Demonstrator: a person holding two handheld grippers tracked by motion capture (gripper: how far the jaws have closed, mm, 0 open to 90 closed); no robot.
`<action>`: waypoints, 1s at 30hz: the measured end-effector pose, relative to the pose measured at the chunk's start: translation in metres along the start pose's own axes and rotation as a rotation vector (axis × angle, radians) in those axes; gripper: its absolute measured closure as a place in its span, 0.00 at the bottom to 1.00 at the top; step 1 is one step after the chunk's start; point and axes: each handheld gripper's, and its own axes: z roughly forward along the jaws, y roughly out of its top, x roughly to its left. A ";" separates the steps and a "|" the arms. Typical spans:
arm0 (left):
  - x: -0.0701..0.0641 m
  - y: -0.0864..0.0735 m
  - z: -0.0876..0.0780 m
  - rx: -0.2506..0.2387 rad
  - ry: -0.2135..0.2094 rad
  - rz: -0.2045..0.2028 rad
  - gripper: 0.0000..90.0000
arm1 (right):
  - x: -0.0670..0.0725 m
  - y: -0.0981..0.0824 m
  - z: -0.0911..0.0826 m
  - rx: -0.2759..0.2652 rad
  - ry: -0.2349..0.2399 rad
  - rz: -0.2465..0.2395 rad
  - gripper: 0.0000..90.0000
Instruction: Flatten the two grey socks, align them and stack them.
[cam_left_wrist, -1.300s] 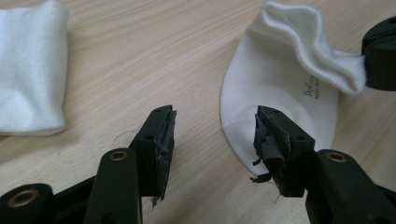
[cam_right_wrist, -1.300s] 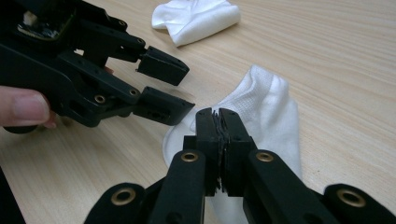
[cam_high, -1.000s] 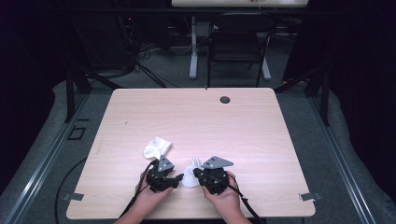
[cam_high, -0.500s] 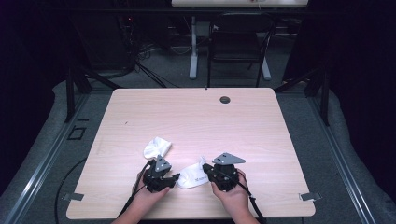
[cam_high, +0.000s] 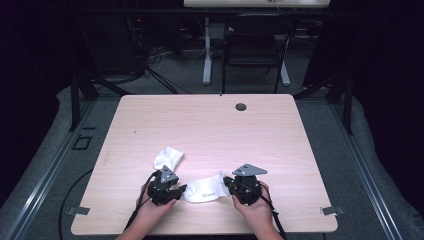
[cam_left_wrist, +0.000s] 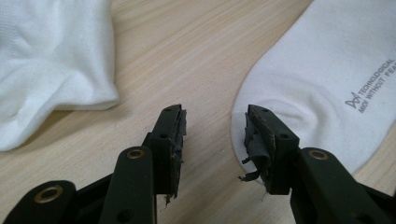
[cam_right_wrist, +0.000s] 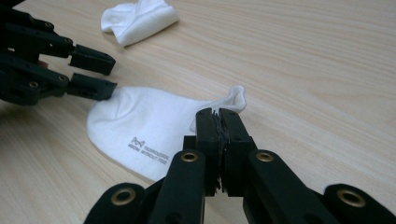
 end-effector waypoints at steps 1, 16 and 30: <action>0.001 0.000 -0.001 0.003 0.002 -0.001 0.64 | 0.000 -0.001 0.000 0.002 -0.004 -0.002 0.98; 0.006 -0.003 -0.005 0.017 0.002 -0.006 0.68 | -0.007 -0.022 0.003 0.096 -0.014 0.000 0.97; 0.010 0.003 -0.017 -0.035 -0.023 -0.038 0.70 | -0.010 -0.018 -0.006 0.053 -0.013 0.007 0.99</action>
